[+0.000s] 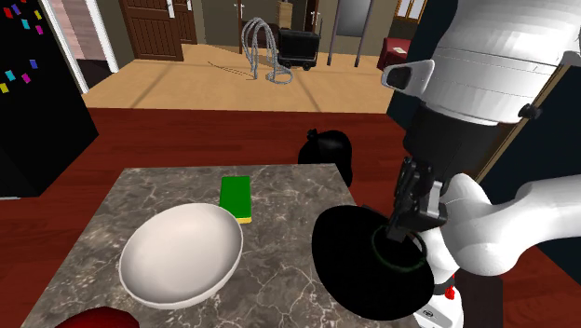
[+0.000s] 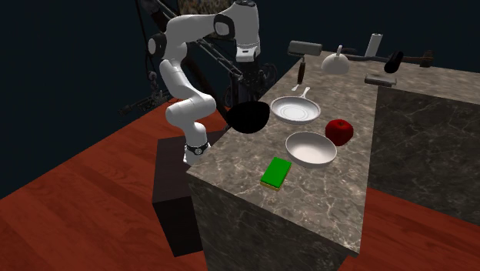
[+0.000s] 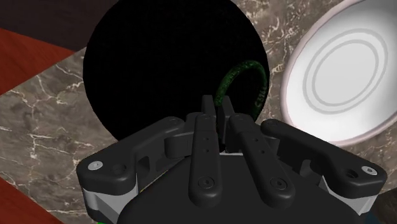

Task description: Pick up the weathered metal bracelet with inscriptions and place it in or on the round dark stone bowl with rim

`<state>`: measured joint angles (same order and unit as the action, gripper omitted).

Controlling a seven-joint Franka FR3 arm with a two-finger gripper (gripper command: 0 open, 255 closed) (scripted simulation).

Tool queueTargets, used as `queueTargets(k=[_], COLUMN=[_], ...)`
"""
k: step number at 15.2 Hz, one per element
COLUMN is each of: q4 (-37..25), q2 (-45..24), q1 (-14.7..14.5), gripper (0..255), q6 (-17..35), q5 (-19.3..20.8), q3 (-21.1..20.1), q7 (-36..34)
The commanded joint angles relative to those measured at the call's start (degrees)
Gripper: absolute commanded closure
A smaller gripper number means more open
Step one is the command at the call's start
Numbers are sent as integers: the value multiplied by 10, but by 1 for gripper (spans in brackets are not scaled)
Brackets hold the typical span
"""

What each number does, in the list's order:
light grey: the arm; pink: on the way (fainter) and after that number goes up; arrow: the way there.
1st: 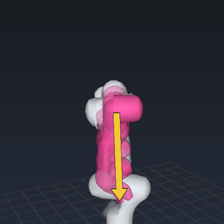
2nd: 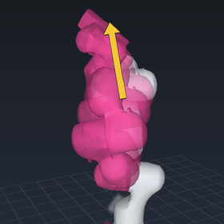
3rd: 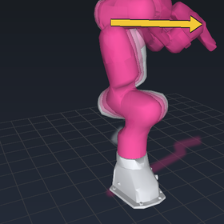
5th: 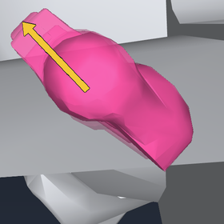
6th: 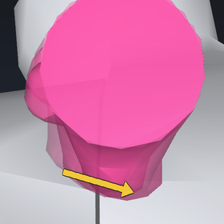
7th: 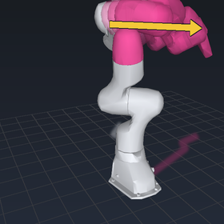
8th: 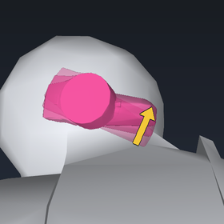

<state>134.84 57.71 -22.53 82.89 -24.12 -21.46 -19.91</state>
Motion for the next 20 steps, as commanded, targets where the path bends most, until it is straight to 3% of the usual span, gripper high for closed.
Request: queueTargets(k=[1,8,15,16,20], q4=[19,81,81,81,81], q2=[8,30,30,30,30], q1=[-2,-10,-10,-10,-10], gripper=[255,255,255,0,0], q6=[11,51,51,51,51], q5=[-3,-19,-18,-18,-18], q3=[-3,-18,-17,-17,-17], q7=[3,10,10,10,10])
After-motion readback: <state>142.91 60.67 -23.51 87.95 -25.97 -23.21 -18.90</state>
